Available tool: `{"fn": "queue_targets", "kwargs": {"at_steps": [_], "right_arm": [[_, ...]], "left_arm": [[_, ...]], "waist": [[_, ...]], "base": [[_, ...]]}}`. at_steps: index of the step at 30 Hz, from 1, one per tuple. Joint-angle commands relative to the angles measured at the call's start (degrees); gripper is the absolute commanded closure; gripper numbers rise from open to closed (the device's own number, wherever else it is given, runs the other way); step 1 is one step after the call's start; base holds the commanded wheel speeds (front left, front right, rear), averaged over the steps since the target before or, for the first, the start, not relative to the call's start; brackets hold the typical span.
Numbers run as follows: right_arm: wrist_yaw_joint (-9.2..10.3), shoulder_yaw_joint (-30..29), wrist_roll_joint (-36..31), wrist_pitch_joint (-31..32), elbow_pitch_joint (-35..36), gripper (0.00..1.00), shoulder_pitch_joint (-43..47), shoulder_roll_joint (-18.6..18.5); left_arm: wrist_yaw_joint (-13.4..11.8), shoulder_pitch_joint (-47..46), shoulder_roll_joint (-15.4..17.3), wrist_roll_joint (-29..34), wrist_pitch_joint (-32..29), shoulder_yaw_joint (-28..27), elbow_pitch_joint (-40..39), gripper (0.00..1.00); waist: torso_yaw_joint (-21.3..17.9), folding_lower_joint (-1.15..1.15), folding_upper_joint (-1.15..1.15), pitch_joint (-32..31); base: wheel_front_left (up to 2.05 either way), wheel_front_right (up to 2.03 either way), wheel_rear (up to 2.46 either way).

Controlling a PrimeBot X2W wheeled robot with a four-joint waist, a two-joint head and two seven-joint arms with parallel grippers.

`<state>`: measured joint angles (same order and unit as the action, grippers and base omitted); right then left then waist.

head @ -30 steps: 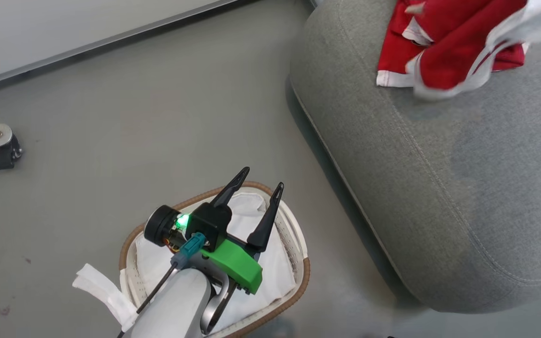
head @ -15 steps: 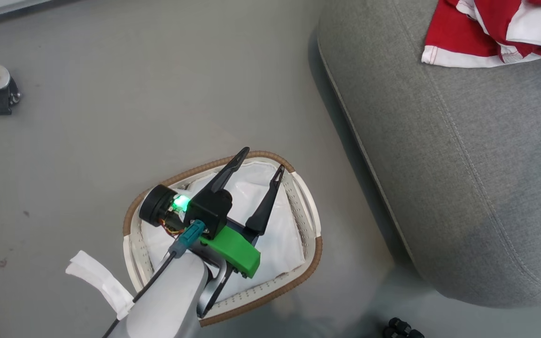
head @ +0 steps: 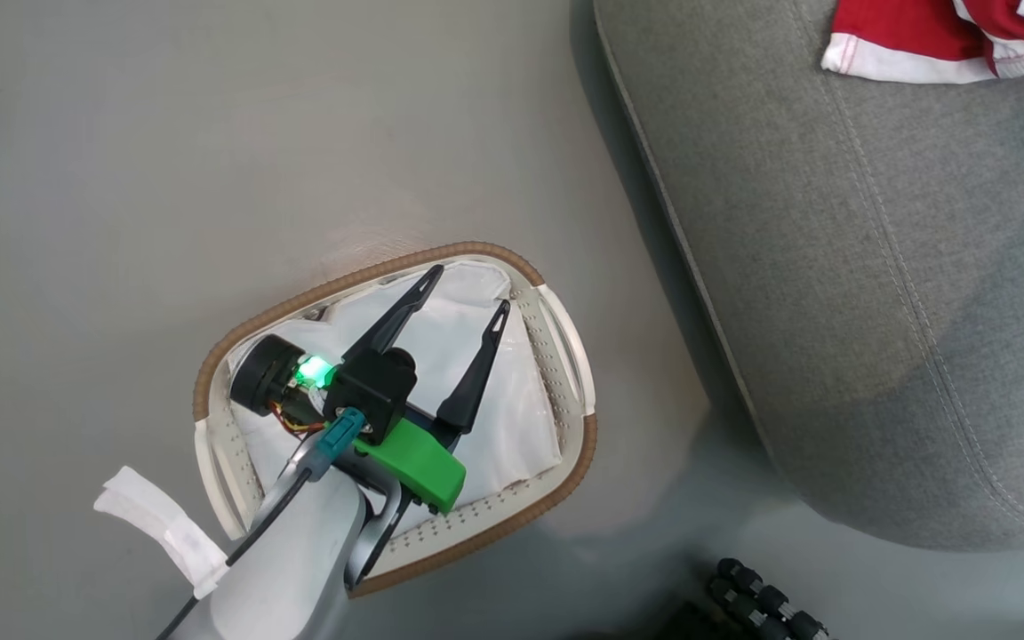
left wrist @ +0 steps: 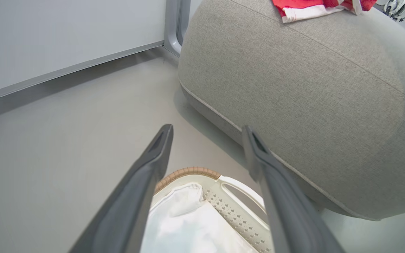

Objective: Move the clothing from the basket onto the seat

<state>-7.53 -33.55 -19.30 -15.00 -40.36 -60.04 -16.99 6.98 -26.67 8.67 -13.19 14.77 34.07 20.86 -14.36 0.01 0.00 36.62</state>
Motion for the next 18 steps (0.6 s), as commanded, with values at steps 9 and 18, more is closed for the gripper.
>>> {"fn": "queue_targets", "kwargs": {"at_steps": [9,18], "right_arm": [[0.08,1.89,1.10,-0.25,2.17,0.00,7.80,4.78],[0.08,6.24,5.84,-0.20,9.34,0.00,19.15,7.47]], "left_arm": [[-0.61,0.47,1.15,-0.56,-0.37,0.20,-0.39,0.00],[-1.52,1.66,0.32,-1.90,0.29,-1.00,-0.96,0.00]], "waist": [[-2.00,-0.01,0.00,-0.63],[-1.97,-0.01,0.00,-5.70]], "base": [[0.00,0.00,0.00],[0.00,0.00,0.00]]}}
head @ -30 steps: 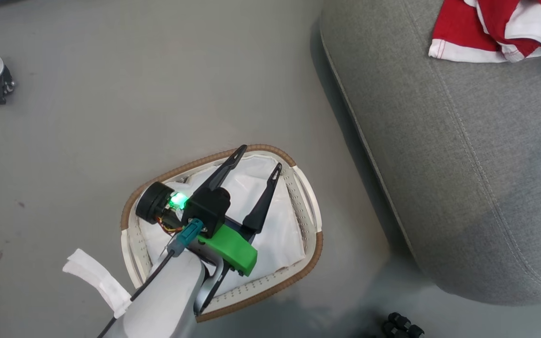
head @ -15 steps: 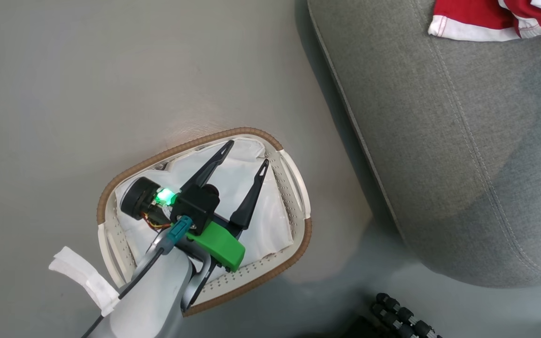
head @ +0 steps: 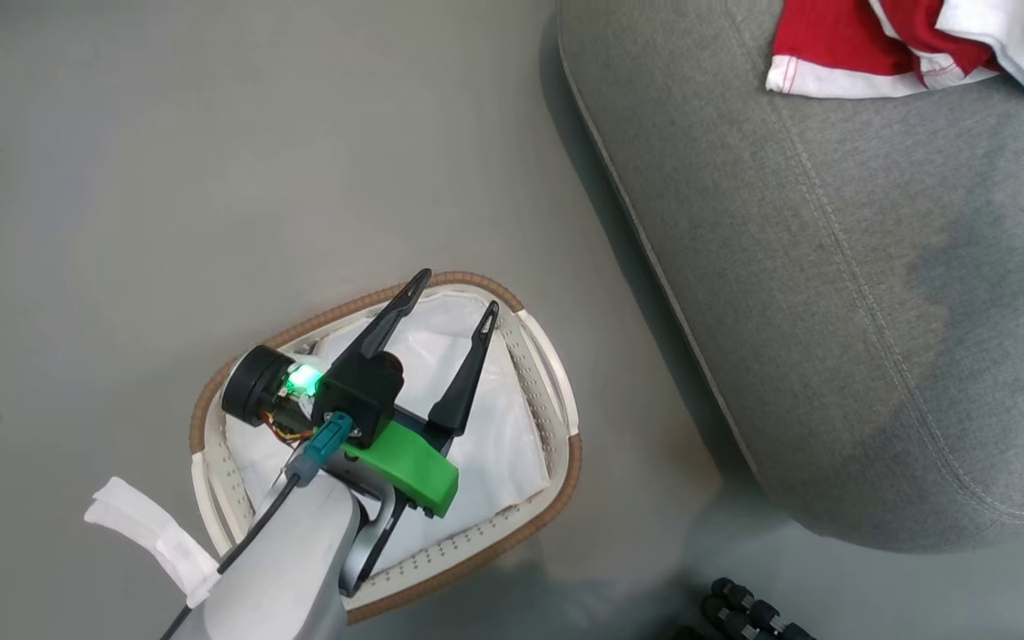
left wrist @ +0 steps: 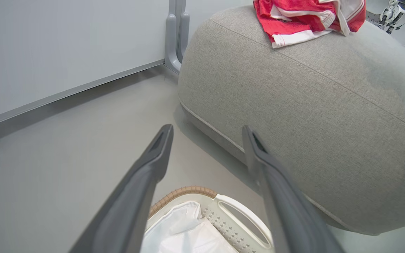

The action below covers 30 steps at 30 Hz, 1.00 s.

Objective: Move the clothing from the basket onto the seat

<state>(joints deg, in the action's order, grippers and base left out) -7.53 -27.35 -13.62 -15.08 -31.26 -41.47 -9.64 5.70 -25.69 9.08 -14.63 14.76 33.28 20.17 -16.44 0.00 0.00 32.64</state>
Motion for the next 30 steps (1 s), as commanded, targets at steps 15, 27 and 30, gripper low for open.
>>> {"fn": "queue_targets", "kwargs": {"at_steps": [15,27,30], "right_arm": [[0.08,7.96,1.86,-0.12,4.78,0.00,4.12,-1.39],[0.08,16.08,3.89,-0.13,2.69,0.00,8.68,4.74],[0.08,17.63,6.03,-0.13,3.28,0.00,10.98,5.91]], "left_arm": [[-0.70,4.81,-4.59,-2.96,0.45,-6.70,-2.04,0.00],[-4.05,13.62,-5.68,-2.58,0.35,-22.07,-4.57,0.00],[-3.67,16.20,-5.85,-3.52,0.35,-25.20,-5.09,0.00]], "waist": [[6.37,0.00,0.00,-15.67],[13.51,0.00,0.00,-24.12],[14.92,0.00,0.00,-25.45]], "base": [[0.00,0.00,0.00],[0.00,0.00,0.00],[0.00,0.00,0.00]]}}
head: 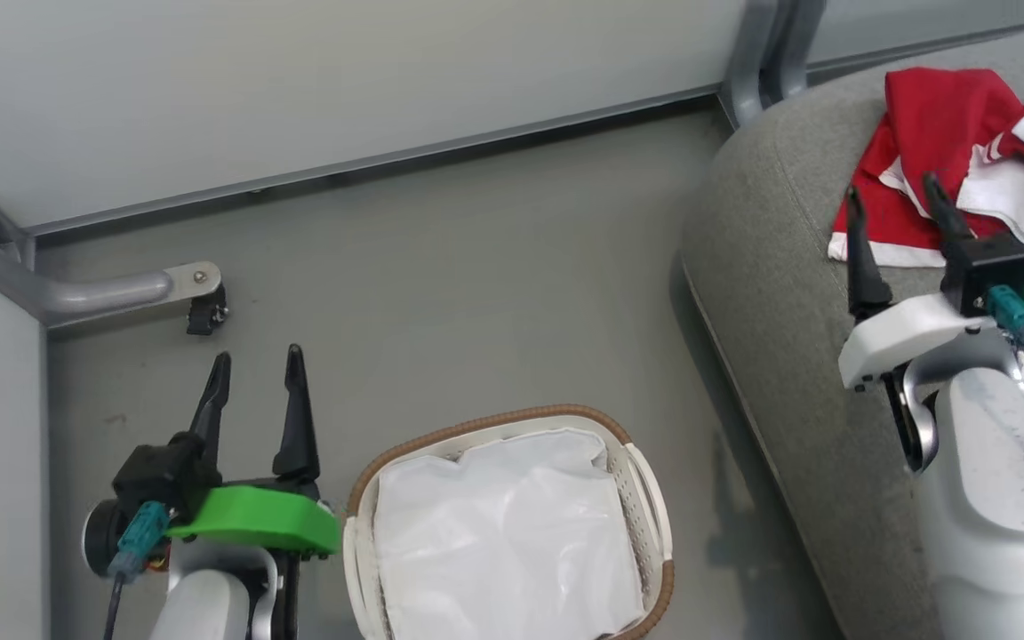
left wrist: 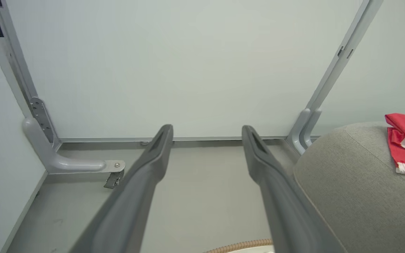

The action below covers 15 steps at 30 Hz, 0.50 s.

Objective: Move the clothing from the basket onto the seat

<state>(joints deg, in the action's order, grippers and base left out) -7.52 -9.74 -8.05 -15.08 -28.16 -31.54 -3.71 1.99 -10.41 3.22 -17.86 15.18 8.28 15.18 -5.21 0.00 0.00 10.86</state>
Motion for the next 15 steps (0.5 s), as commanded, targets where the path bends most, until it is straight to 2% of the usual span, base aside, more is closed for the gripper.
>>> {"fn": "queue_targets", "kwargs": {"at_steps": [1,7,15], "right_arm": [[0.06,0.51,1.25,-0.13,0.66,0.00,2.04,0.21],[0.06,5.63,8.96,-0.13,2.70,0.00,9.00,0.71],[0.06,8.76,12.02,-0.13,8.04,0.00,18.91,0.68]], "left_arm": [[0.08,1.94,-0.08,-0.49,-0.07,-1.24,-0.25,0.00],[0.50,6.65,-0.28,-0.87,-0.06,-4.17,-0.18,0.00],[-0.93,12.03,-0.31,-4.09,-0.07,-4.21,-1.99,0.00]], "waist": [[4.14,0.00,0.00,-4.08],[6.17,0.00,0.00,-6.37],[7.32,0.00,0.00,-8.64]], "base": [[0.00,0.00,0.00],[0.00,0.00,0.00],[0.00,0.00,0.00]]}}
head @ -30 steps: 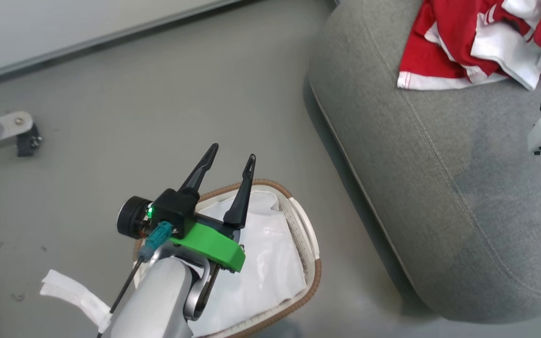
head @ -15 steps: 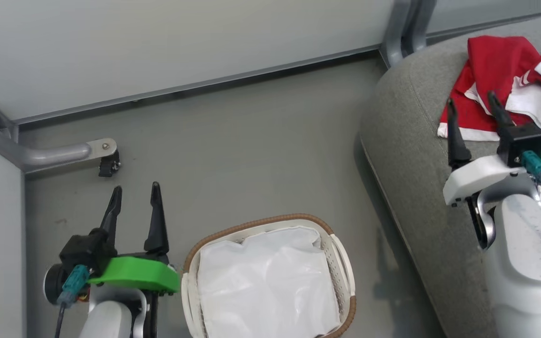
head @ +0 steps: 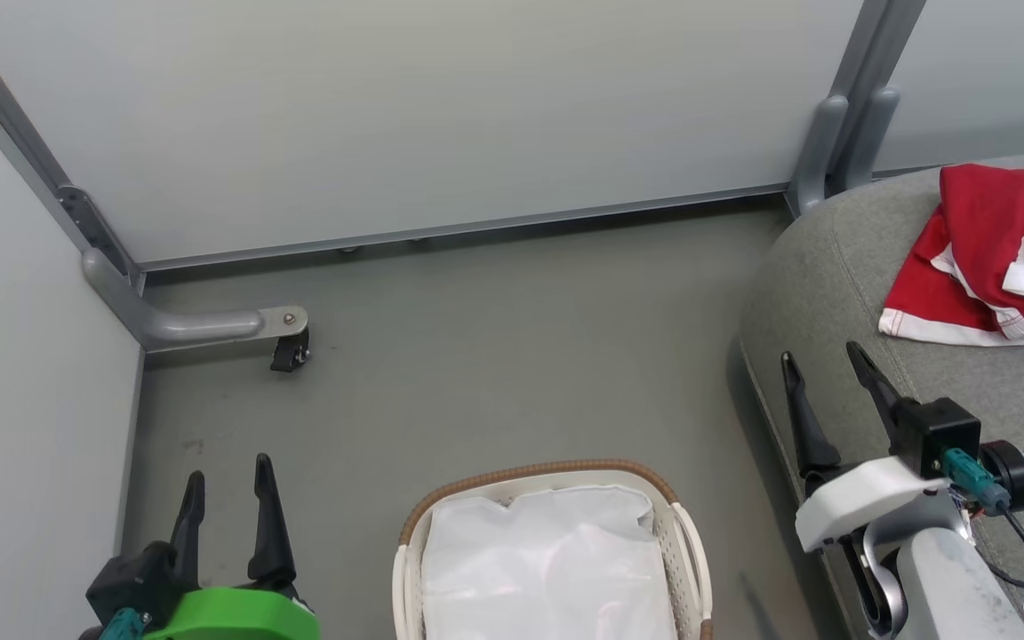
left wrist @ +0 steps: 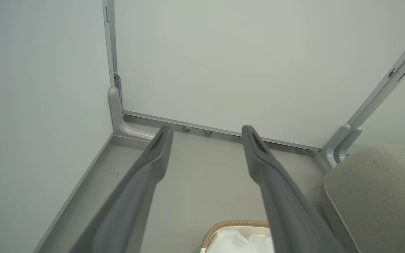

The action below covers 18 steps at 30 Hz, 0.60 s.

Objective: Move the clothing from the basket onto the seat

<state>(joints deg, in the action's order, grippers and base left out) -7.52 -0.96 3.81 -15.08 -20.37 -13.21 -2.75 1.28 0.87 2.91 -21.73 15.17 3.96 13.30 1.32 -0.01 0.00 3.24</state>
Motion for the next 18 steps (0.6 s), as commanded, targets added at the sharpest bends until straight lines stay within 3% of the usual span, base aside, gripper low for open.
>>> {"fn": "queue_targets", "kwargs": {"at_steps": [1,8,18], "right_arm": [[0.06,0.41,0.52,-0.13,0.96,0.00,1.82,-0.27],[0.06,2.45,3.05,-0.13,2.97,0.00,6.73,-0.29],[0.06,2.85,3.99,-0.13,3.05,0.00,6.83,-0.25]], "left_arm": [[-0.33,1.43,0.00,-0.60,-0.06,0.34,-0.58,0.00],[-1.27,3.85,0.02,-1.55,-0.06,1.13,-1.68,0.00],[-1.50,3.82,0.01,-0.05,-0.05,1.94,-1.03,0.00]], "waist": [[0.80,0.01,0.00,-1.31],[0.97,0.01,0.00,-2.41],[0.46,0.01,0.00,-2.45]], "base": [[0.00,0.00,0.00],[0.00,0.00,0.00],[0.00,0.00,0.00]]}}
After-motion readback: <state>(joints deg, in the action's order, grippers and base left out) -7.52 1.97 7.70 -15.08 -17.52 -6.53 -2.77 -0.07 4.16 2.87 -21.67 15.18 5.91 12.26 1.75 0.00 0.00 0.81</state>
